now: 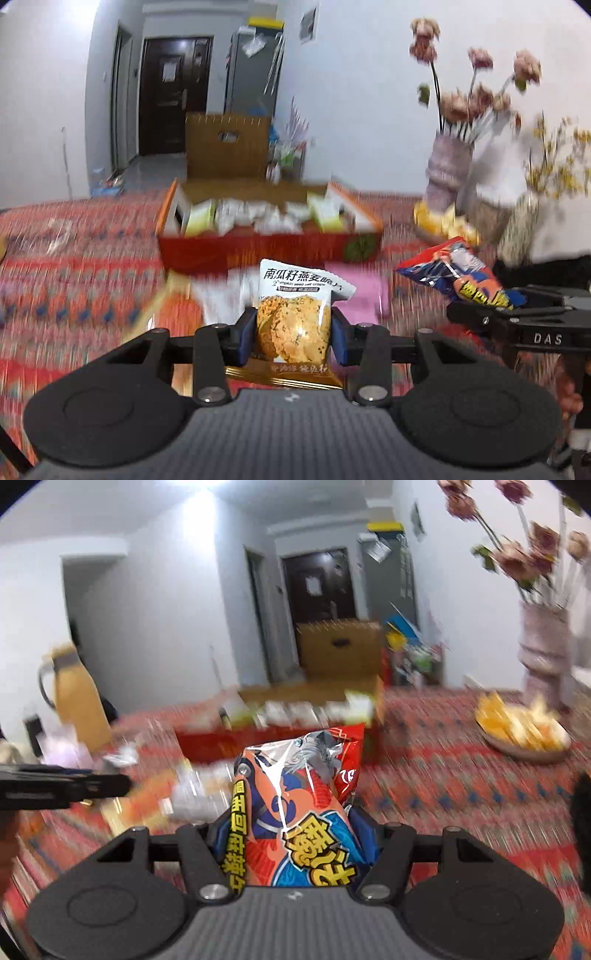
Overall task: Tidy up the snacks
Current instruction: 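Carry both packets into the cardboard box and open both tools, then withdraw both tools from the box back over the remaining snacks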
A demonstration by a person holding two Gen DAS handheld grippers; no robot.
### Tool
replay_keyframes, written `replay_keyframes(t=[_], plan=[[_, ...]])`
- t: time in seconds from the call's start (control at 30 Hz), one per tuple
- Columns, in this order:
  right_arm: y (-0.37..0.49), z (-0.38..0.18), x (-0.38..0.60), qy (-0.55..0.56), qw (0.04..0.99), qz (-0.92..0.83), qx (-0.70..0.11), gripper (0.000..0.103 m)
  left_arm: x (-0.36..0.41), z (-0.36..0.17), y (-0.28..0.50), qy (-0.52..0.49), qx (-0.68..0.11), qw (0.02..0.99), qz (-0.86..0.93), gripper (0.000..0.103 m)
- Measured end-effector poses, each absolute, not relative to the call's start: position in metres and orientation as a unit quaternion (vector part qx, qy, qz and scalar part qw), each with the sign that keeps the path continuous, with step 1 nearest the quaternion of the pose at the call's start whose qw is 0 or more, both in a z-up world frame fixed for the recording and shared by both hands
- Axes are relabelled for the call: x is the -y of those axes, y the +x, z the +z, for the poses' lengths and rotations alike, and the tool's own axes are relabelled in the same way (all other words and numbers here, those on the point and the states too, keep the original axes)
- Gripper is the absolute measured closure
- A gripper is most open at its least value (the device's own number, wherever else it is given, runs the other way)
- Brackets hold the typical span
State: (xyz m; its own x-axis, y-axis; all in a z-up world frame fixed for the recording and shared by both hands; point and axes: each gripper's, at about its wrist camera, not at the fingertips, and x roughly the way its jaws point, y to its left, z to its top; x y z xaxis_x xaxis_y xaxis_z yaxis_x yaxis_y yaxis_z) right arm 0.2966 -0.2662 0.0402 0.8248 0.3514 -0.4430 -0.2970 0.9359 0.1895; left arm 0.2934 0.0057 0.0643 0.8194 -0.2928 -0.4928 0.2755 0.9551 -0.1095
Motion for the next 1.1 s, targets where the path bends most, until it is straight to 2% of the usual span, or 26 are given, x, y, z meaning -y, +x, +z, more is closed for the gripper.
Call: replay_keyframes(t=[0.13,0.23,0.37,0.5,0.57,0.63,0.67,0.73,0.8,0.97,1.1], plan=[[0.376,0.070,0.260,0.092,0.947,0.202,-0.233,0.040,-0.002,0.086,0.376,-0.021,-0.263,0.952,-0.153,0.062],[0.455,0.077,0.252,0.124,0.938,0.196,-0.259,0.040,0.003,0.088,0.449,-0.027,-0.291,0.946,-0.137,0.062],[0.550,0.063,0.230,0.129,0.928,0.162,-0.308,0.040,0.011,0.074,0.530,-0.035,-0.333,0.936,-0.113,0.062],[0.604,0.030,0.209,0.106,0.922,0.120,-0.353,0.040,0.020,0.047,0.581,-0.012,-0.368,0.926,-0.083,0.062],[0.618,0.012,0.200,0.084,0.919,0.106,-0.371,0.040,0.019,0.035,0.598,-0.021,-0.386,0.919,-0.078,0.061],[0.623,-0.004,0.194,0.067,0.912,0.090,-0.394,0.039,0.016,0.027,0.606,-0.032,-0.390,0.917,-0.078,0.056],[0.624,-0.009,0.191,0.060,0.911,0.081,-0.400,0.039,0.014,0.023,0.607,-0.038,-0.391,0.916,-0.080,0.047],[0.622,-0.014,0.190,0.048,0.911,0.075,-0.403,0.038,0.015,0.020,0.610,-0.041,-0.392,0.914,-0.091,0.045],[0.618,-0.016,0.186,0.040,0.910,0.086,-0.404,0.029,0.014,0.020,0.606,-0.045,-0.387,0.916,-0.098,0.035],[0.590,0.009,0.177,0.013,0.922,0.088,-0.376,0.018,0.004,0.036,0.591,-0.044,-0.376,0.920,-0.104,0.033],[0.563,0.044,0.173,-0.025,0.938,0.084,-0.334,0.018,-0.007,0.065,0.567,-0.038,-0.355,0.929,-0.102,0.029]])
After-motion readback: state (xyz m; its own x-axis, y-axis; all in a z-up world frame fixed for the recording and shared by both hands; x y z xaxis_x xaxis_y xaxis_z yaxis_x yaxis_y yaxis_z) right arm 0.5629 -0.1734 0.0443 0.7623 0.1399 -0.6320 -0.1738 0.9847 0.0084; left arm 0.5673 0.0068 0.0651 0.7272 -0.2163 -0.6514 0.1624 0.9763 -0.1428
